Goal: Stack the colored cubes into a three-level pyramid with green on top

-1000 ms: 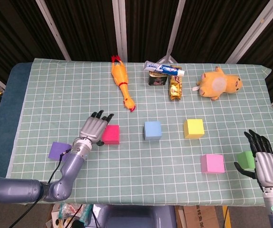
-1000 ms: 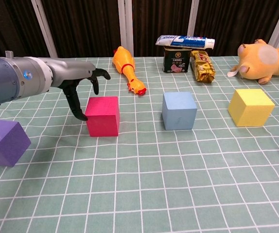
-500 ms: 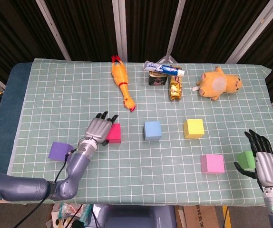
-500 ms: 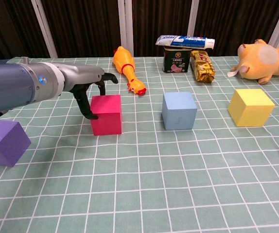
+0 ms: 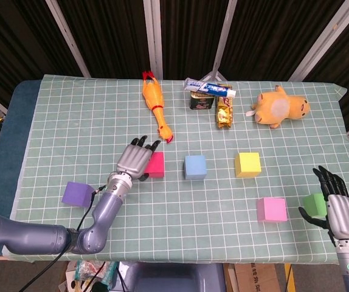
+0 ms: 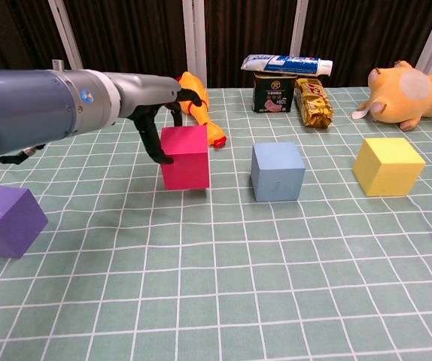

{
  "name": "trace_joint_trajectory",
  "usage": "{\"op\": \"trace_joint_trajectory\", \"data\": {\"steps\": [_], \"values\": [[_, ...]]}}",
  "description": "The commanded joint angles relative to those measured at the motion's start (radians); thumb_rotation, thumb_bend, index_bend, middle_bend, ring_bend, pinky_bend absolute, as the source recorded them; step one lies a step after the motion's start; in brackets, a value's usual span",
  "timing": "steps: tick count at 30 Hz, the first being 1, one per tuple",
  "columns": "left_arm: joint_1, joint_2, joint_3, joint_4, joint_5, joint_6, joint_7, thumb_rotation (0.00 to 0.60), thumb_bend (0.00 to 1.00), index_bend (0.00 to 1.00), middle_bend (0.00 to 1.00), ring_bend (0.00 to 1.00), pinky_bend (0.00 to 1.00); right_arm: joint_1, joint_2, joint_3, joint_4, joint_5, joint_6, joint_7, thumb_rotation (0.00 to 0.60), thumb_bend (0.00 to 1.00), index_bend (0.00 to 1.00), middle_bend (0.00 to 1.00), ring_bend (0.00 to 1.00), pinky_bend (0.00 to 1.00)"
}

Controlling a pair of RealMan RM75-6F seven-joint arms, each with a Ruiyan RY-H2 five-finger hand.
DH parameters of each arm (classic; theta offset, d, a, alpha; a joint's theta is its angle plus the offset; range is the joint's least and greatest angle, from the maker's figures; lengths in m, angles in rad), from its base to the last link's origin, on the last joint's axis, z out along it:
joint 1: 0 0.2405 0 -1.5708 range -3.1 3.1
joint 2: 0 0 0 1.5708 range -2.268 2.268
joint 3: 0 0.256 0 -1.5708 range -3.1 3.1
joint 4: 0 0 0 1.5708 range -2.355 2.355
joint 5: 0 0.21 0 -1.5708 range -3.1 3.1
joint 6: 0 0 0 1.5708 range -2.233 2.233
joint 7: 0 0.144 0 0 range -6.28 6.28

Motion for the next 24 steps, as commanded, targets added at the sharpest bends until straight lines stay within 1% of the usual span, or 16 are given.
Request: {"op": "trace_joint_trajectory", "data": {"steps": [1,12,24], "values": [[-0.024,-0.021,-0.014,0.015,-0.027,0.000,0.016,0.600,0.36,0.02,0.31,0.05,0.12,0.000,0.002,0.001,-0.003,0.003,-0.004,0.008,0.600,0.26,0.00,0.00,0.00,0.00],[-0.093,-0.087,-0.036,0.078,-0.103,0.004,0.063,0.600,0.36,0.02,0.31,0.05,0.12,0.003,0.008,-0.001,-0.011,0.010,-0.020,0.035,0.600,0.26,0.00,0.00,0.00,0.00],[-0.130,-0.132,-0.047,0.145,-0.142,-0.019,0.071,0.600,0.36,0.02,0.31,0.05,0.12,0.007,0.011,0.000,-0.017,0.020,-0.035,0.047,0.600,0.26,0.00,0.00,0.00,0.00]]}}
